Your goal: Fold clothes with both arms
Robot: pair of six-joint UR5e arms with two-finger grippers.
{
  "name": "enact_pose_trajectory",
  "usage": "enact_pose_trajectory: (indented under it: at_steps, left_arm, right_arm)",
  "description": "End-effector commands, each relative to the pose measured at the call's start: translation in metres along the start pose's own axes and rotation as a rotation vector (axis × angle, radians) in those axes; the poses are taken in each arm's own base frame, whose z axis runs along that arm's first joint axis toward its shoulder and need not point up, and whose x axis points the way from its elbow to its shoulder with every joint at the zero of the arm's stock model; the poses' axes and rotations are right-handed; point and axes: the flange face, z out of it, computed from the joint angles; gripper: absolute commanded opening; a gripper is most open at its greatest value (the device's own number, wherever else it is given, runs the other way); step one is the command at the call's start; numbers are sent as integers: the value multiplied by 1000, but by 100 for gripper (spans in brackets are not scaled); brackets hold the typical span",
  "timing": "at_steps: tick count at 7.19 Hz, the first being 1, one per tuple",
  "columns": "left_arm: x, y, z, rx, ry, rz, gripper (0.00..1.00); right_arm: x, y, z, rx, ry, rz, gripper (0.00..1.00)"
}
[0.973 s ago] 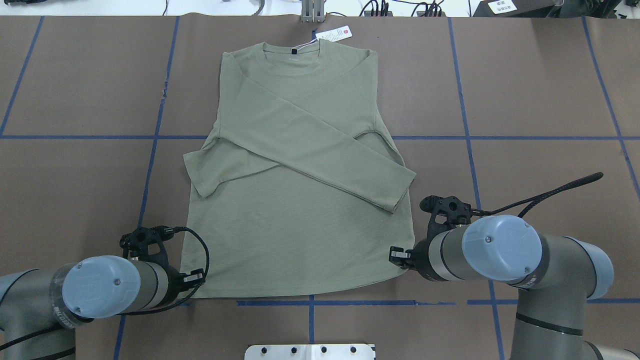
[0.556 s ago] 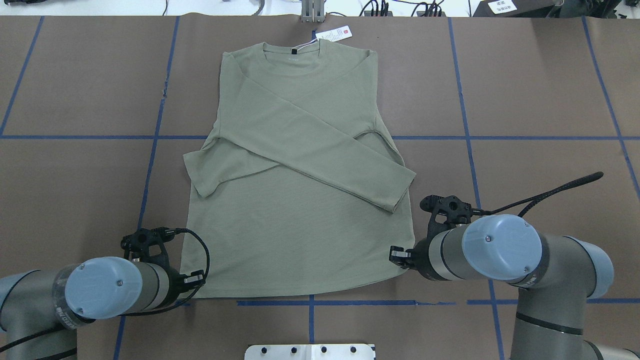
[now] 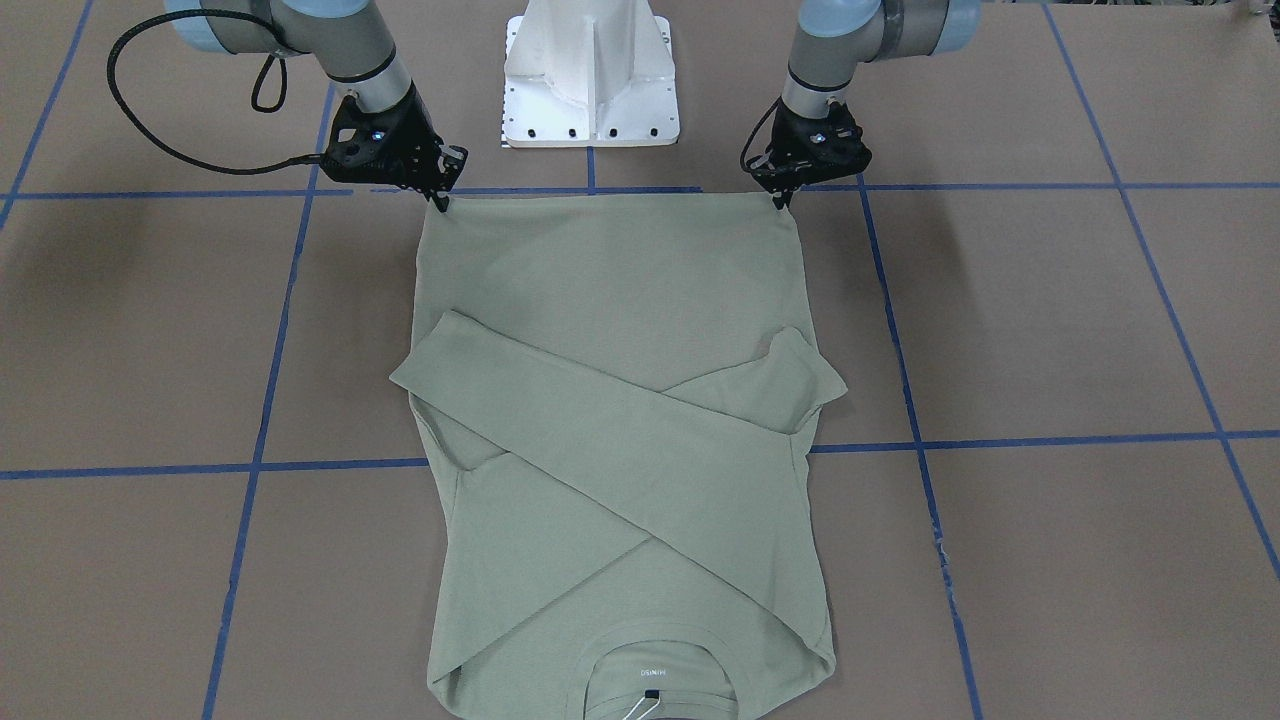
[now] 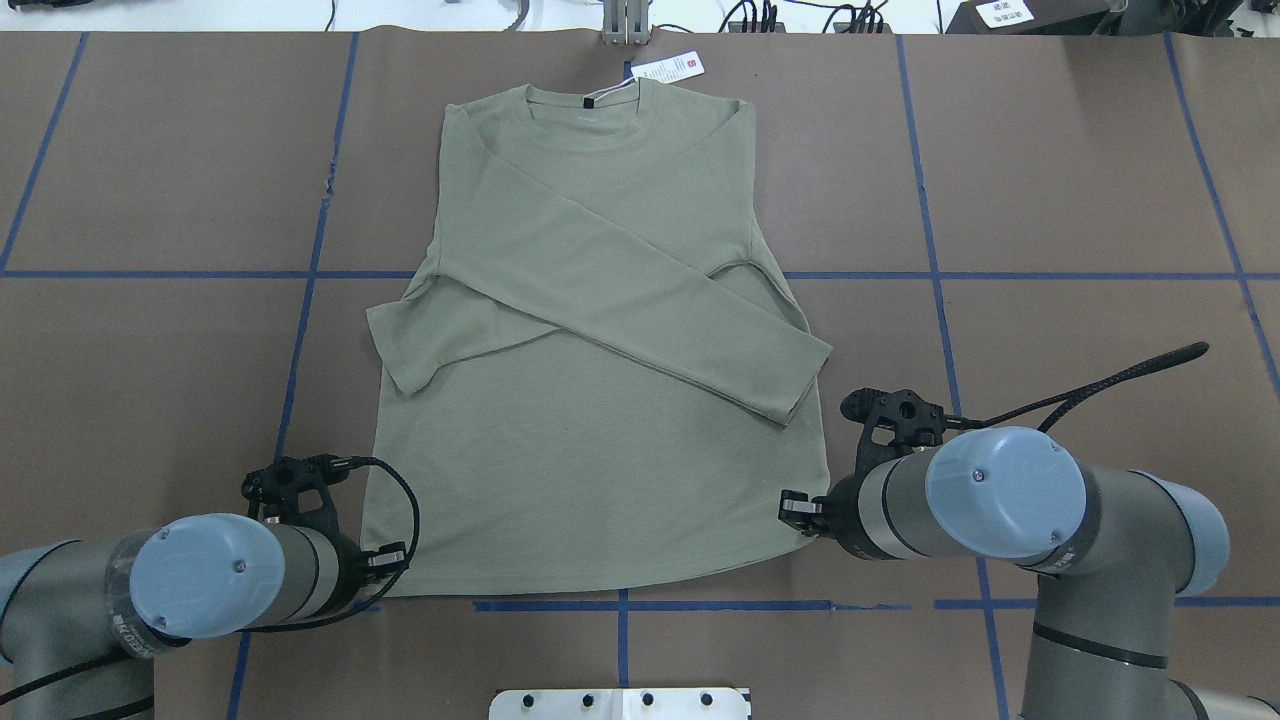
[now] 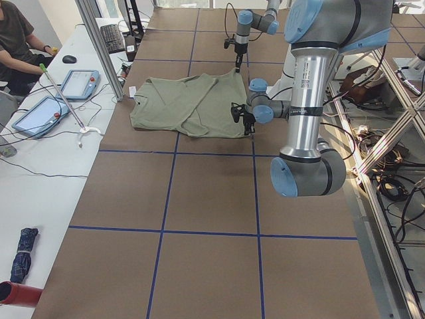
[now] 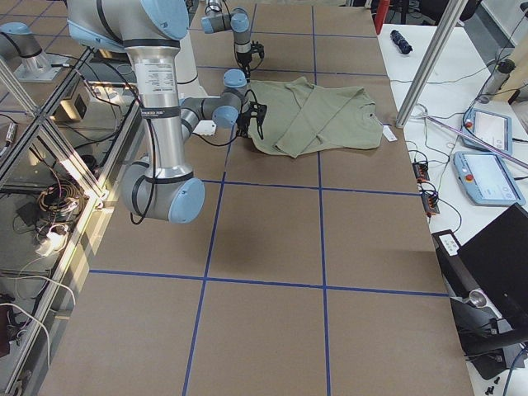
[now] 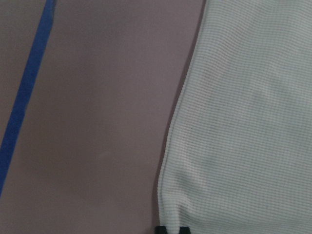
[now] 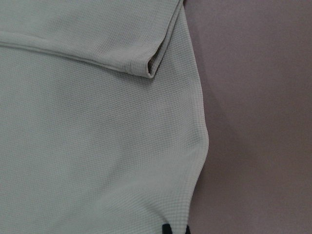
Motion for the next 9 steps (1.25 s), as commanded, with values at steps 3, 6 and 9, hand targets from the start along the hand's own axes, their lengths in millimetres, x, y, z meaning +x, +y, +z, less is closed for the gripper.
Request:
enact_pose_trajectory:
  at_steps: [3, 6, 9]
  left_arm:
    - [10, 5, -66, -8, 45, 13, 0]
    - [14, 52, -125, -78, 38, 77, 0]
    - [10, 86, -161, -143, 38, 132, 0]
  right_arm:
    - [37, 1, -48, 6, -6, 14, 0]
    - [51, 27, -95, -185, -15, 17, 0]
    - [62, 38, -119, -303, -25, 24, 0]
